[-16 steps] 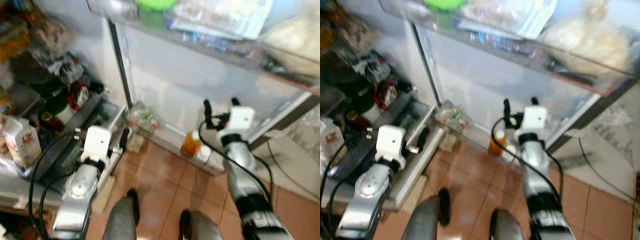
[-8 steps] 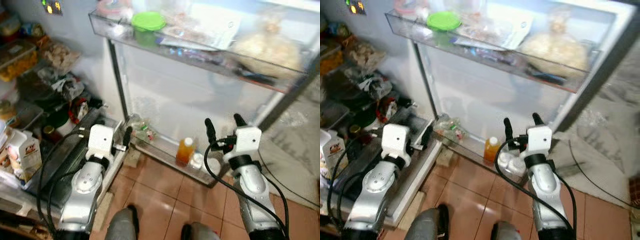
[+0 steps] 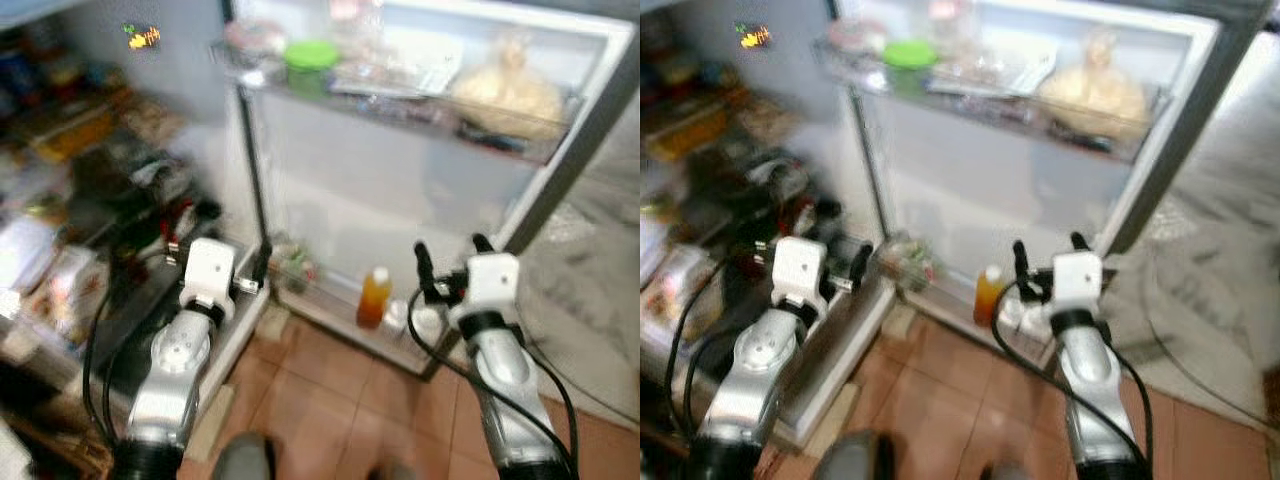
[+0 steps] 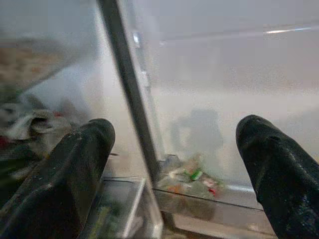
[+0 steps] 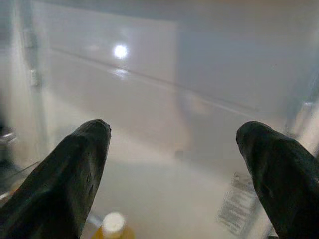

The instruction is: Restocking fridge

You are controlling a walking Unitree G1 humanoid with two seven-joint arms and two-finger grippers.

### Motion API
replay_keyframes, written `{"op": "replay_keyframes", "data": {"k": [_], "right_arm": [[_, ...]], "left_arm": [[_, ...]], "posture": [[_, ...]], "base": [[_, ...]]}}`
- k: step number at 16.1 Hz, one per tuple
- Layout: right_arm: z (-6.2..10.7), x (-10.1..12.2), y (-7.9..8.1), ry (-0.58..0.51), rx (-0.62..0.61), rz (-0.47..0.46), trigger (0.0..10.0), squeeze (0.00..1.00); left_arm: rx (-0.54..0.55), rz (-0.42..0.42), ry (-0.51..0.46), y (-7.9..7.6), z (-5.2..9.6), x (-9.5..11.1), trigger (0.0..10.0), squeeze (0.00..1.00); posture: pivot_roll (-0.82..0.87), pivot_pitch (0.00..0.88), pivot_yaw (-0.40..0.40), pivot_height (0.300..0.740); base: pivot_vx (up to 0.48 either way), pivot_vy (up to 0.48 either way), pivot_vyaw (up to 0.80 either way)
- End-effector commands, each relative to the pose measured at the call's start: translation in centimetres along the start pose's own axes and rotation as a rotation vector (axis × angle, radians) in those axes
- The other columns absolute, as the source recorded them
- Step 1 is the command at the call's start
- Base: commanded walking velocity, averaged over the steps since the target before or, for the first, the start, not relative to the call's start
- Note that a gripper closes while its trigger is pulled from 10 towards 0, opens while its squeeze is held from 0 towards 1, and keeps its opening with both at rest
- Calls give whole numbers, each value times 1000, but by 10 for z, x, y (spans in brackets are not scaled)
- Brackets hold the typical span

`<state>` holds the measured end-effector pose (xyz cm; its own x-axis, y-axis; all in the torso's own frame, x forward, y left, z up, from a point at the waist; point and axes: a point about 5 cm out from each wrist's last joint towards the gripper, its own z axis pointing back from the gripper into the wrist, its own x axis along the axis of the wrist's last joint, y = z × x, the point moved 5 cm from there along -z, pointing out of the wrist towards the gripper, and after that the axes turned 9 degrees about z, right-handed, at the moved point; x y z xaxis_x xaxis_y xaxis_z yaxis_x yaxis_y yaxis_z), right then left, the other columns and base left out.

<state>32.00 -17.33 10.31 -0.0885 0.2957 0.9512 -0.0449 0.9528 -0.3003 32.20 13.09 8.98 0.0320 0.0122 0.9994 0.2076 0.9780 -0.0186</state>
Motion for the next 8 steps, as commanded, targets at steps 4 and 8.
{"op": "replay_keyframes", "data": {"k": [4, 8], "right_arm": [[-7, 2, 2, 42, -18, 41, 10000, 0], [-10, 8, 16, 12, 71, 31, 10000, 0]], "left_arm": [[-7, -32, -13, 0, 1, 1, 10000, 0], [-3, -36, -25, 0, 0, 3, 10000, 0]], "posture": [[34, 24, 30, 740], [37, 32, 33, 740]], "base": [[0, 0, 0], [0, -287, 0]]}}
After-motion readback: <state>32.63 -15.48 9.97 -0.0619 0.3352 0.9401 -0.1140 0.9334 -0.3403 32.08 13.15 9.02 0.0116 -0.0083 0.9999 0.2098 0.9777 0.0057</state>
